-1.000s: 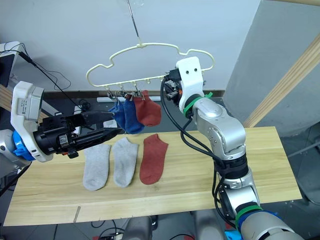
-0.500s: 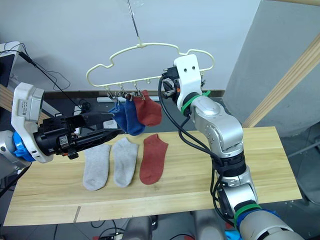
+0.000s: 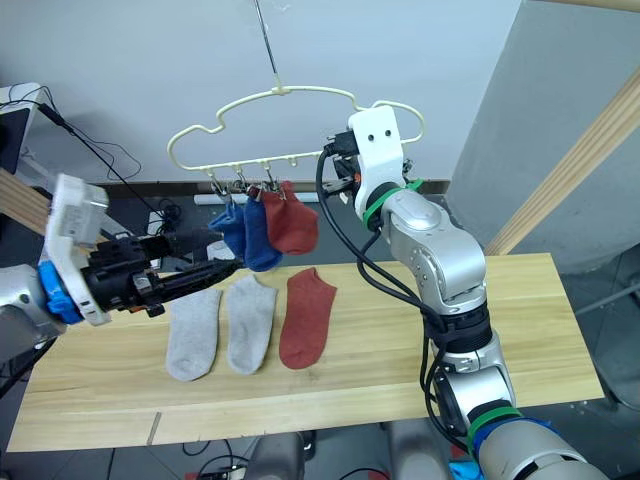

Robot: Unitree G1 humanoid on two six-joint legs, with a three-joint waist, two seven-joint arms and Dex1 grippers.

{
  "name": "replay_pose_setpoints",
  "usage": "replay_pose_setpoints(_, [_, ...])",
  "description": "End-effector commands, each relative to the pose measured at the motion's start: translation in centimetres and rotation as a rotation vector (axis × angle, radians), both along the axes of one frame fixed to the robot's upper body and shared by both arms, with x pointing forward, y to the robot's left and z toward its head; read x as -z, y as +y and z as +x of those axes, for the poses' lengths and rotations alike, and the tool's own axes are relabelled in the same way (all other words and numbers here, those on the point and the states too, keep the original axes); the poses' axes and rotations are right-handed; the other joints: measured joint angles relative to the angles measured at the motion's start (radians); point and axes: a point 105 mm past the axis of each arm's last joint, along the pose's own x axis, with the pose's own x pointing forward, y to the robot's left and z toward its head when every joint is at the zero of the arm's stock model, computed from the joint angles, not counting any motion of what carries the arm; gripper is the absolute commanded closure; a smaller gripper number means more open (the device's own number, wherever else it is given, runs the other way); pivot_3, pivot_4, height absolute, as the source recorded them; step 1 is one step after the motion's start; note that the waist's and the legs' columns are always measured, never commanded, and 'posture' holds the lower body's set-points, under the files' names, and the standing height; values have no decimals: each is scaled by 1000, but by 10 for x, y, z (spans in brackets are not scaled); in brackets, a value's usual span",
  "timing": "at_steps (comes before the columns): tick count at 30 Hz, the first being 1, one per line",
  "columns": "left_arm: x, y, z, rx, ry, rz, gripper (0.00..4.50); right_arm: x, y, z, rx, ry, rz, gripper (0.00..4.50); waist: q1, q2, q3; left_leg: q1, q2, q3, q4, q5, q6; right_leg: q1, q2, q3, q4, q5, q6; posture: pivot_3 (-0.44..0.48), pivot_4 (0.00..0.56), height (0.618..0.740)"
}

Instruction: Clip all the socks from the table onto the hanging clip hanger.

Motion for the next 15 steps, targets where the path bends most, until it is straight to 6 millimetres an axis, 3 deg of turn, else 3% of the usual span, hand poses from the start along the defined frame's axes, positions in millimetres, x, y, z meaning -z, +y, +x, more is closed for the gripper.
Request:
replay_pose_setpoints(1, [23,-5,4,-60,98,98,1708,-17,0,-7,-2,-58,22,4492,0,0,0,0,0,0,0,0,0,0,0,0,0,0,0,-92,325,740])
replay_pose_setpoints(3, [21,-14,7,-34,92,19,1708,-18,2,-8,-2,-59,24,4492,0,1,1,0,0,0,0,0,0,0,0,0,0,0,0,-101,332,740])
replay_pose_setpoints(6, [32,-20,14,-50,85,32,1708,-20,4,-11,-6,-62,34,4492,0,1,1,0,0,0,0,0,0,0,0,0,0,0,0,-107,336,740])
replay_pose_setpoints(9, [45,-27,18,-51,115,29,1111,-21,6,-12,-10,-61,42,4500,0,1,1,0,0,0,0,0,0,0,0,0,0,0,0,-119,342,740])
replay_pose_setpoints(12, [63,-27,27,-90,125,67,178,-22,9,-14,-12,-62,44,4500,0,2,1,0,0,0,0,0,0,0,0,0,0,0,0,-131,345,740])
replay_pose_setpoints(15, [83,-24,43,-181,93,139,12,-23,7,-15,-12,-61,51,4500,-1,2,1,0,0,0,0,0,0,0,0,0,0,0,0,-135,346,740])
